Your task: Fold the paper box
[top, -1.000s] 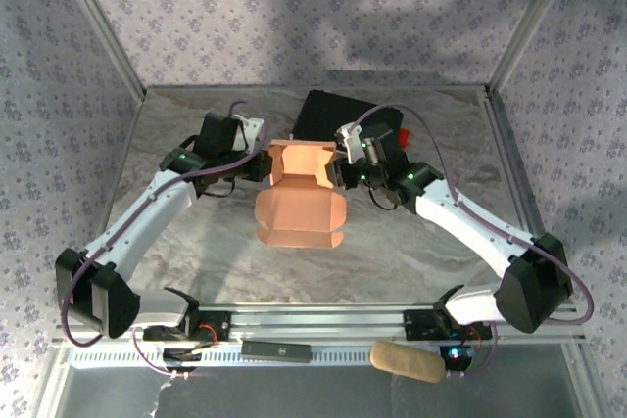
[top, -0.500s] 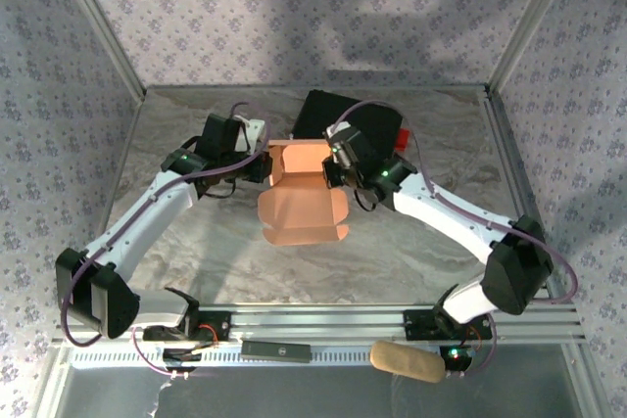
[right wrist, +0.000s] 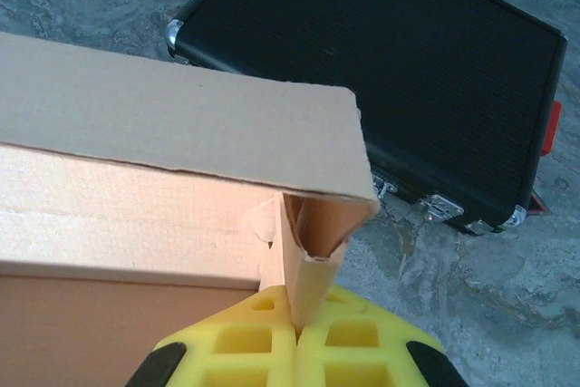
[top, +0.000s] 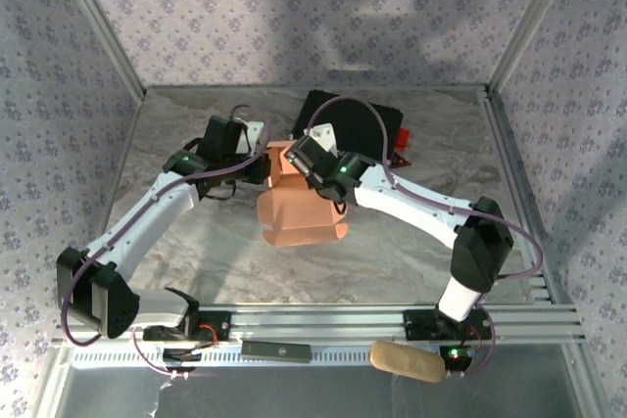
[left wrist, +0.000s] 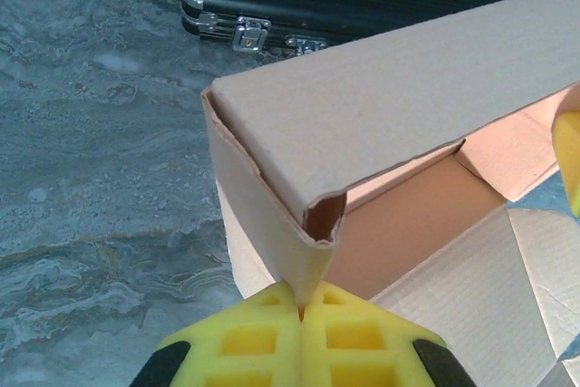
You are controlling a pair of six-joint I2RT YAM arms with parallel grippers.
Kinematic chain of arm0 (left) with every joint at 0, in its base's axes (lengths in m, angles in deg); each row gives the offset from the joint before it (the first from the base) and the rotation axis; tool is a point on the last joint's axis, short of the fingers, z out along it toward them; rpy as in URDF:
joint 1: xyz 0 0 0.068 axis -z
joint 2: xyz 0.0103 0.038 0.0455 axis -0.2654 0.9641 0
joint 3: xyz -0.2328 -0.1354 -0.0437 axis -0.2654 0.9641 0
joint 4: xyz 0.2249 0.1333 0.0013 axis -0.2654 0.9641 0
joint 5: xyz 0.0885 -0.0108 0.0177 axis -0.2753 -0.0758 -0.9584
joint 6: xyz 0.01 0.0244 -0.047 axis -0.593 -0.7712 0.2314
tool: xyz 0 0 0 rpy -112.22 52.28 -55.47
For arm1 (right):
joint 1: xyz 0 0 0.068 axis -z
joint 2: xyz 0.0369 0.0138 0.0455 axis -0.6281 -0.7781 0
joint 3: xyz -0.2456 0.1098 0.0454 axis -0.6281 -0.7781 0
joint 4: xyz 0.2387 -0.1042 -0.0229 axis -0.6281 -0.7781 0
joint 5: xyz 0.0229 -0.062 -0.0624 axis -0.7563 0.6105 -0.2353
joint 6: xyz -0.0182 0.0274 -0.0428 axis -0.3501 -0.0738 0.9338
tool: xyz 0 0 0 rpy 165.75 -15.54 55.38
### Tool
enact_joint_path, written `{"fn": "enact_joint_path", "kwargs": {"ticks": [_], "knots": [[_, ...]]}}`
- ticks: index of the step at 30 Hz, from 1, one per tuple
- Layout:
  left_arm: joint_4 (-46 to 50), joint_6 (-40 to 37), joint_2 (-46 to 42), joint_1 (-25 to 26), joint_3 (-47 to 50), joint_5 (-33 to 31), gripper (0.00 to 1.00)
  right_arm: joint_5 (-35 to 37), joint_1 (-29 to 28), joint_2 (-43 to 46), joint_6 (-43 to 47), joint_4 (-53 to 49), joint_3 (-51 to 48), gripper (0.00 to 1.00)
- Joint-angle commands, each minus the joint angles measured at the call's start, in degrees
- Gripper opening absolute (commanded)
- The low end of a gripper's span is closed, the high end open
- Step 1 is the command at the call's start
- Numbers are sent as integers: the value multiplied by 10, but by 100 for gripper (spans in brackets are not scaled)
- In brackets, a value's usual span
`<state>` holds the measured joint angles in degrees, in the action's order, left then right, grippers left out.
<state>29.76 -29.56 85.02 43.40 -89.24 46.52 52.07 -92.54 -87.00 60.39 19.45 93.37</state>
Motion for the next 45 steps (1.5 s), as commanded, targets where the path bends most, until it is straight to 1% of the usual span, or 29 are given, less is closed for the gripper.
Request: {"fn": "enact_joint_path", "kwargs": {"ticks": [1, 4, 6, 11, 15, 19, 23, 30, 34, 37, 39, 42, 45], "knots": [[-33, 2, -6, 15, -6, 40, 0, -30, -4, 4, 2, 20, -4, 1], [-32, 2, -10, 15, -5, 39, 0, -67, 7, 14, 16, 57, -19, 9], [-32, 3, -12, 15, -4, 39, 0, -86, 11, 20, 24, 76, -28, 12], [-32, 5, -17, 16, -2, 38, 0, -84, 18, 18, 26, 86, -36, 17], [-31, 4, -16, 16, -4, 39, 0, -66, 18, 17, 29, 90, -36, 21], [-30, 5, -16, 16, -5, 39, 0, -31, 18, 16, 29, 84, -31, 23], [-29, 5, -17, 17, -5, 36, 0, 0, 19, 13, 27, 77, -29, 23], [-31, 9, -14, 18, -4, 26, 0, 12, 20, 8, 28, 83, -30, 22], [-33, 13, -15, 19, -2, 18, 0, 27, 20, 10, 14, 82, -37, 30], [-33, 14, -14, 20, -2, 12, 0, 28, 24, 18, 10, 90, -48, 32], [-32, 14, -13, 19, -2, 10, 0, 24, 26, 23, 12, 95, -53, 32], [-33, 15, -11, 20, -2, 11, 0, 23, 27, 27, 14, 98, -53, 30], [-36, 17, -9, 20, -4, 11, 0, 22, 28, 30, 15, 98, -53, 15]]}}
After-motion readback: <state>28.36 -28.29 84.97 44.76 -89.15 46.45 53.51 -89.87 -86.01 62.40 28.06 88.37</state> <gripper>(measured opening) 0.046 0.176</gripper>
